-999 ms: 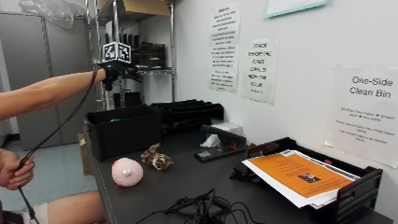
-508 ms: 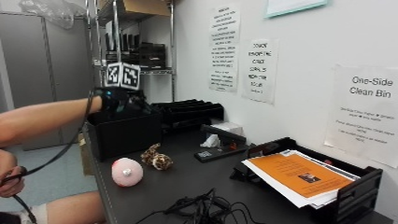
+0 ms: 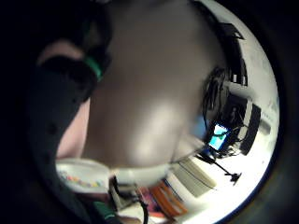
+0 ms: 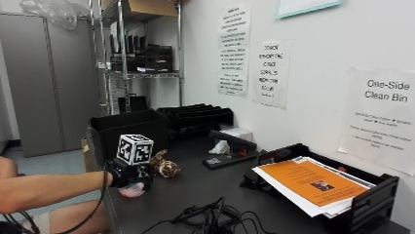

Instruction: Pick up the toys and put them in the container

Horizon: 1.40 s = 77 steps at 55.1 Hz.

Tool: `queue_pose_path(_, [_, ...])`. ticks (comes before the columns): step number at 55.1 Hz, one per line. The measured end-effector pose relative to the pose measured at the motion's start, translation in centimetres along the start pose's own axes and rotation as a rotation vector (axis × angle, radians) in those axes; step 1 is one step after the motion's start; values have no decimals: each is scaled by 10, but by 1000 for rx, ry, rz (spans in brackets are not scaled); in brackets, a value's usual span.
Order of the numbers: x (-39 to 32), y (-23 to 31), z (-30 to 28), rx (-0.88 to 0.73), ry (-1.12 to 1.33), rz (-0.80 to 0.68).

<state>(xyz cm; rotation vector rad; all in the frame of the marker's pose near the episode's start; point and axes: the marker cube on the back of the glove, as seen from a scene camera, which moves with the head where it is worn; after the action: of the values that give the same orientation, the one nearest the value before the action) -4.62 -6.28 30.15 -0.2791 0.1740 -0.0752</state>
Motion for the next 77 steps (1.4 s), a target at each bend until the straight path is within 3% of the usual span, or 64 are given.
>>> queue_pose_path(7, [-8, -13, -7, 83, -47, -15])
queue_pose_path(14, [-22, -19, -38, -55, -59, -30])
queue_pose_path(34, [-72, -22, -226, 111, 54, -20])
queue_pose_path(46, [-134, -38, -306, 210, 137, -35])
queue_pose_path(56, [-226, -70, -315, 225, 140, -138])
queue_pose_path(71, [-352, -102, -274, 177, 186, -319])
queue_pose_path(77, [-369, -94, -265, 195, 119, -580])
